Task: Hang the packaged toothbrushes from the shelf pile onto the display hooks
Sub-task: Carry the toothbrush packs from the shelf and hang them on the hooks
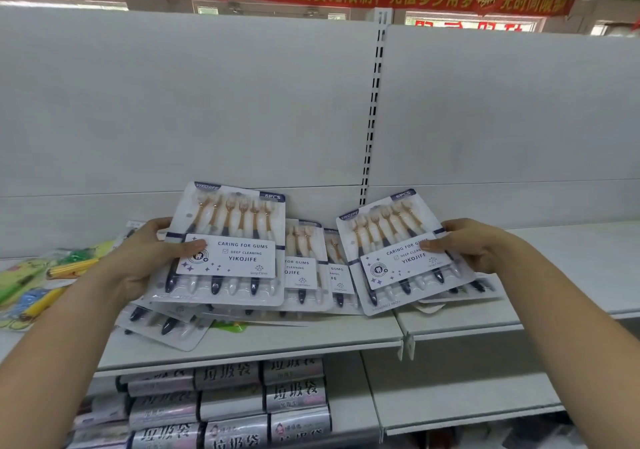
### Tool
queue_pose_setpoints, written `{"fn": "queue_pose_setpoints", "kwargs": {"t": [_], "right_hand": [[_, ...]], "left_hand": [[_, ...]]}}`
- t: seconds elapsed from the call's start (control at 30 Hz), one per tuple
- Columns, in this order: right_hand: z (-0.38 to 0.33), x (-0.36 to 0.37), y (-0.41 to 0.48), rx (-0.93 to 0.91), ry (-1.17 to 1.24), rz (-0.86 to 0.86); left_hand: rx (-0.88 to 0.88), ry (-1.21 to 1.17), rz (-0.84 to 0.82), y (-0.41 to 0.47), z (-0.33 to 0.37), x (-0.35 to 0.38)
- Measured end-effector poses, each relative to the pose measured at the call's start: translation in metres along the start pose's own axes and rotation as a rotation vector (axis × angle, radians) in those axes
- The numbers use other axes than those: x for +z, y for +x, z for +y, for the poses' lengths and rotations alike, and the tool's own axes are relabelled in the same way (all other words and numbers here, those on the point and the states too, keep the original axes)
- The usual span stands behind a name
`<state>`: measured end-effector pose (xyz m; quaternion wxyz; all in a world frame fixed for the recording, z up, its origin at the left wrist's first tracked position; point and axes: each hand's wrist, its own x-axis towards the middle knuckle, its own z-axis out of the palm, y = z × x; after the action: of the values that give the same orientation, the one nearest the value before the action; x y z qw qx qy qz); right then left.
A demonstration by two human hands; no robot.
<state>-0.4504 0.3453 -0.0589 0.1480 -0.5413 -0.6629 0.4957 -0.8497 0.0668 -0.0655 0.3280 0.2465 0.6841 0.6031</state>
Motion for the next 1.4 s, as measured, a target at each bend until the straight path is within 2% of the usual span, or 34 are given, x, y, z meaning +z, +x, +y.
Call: {"fn": "queue_pose_setpoints", "kwargs": {"t": [0.2,0.33,0.53,0.87,1.2,1.4], "right_hand": [[0.0,-0.007,-0.021,-0.127,0.318,0.009],[-0.014,-0.001,-0.043,-0.321,0.476,0.023],[-0.054,0.045,-0.058,-0.617,0.603,-0.07],[-0.114,0.222,-0.085,-0.706,0.595,-0.558],[-0.153,0.432,-0.162,-0.748,0.467,-0.928],[-0.16,0.556,-0.215,-0.689,0.38,-1.087]], "left_hand": [[0.123,-0.078,0.072,-0.013,0.0,-0.004],[0.3,-0.137,0.181,-0.038,0.003,-0.015],[0.501,-0.195,0.308,-0.091,-0.009,-0.054],[0.552,-0.201,0.718,-0.216,-0.066,-0.175],[0.514,-0.055,1.071,-0.367,-0.13,-0.294],[0.49,-0.066,1.21,-0.439,-0.179,-0.376]]}}
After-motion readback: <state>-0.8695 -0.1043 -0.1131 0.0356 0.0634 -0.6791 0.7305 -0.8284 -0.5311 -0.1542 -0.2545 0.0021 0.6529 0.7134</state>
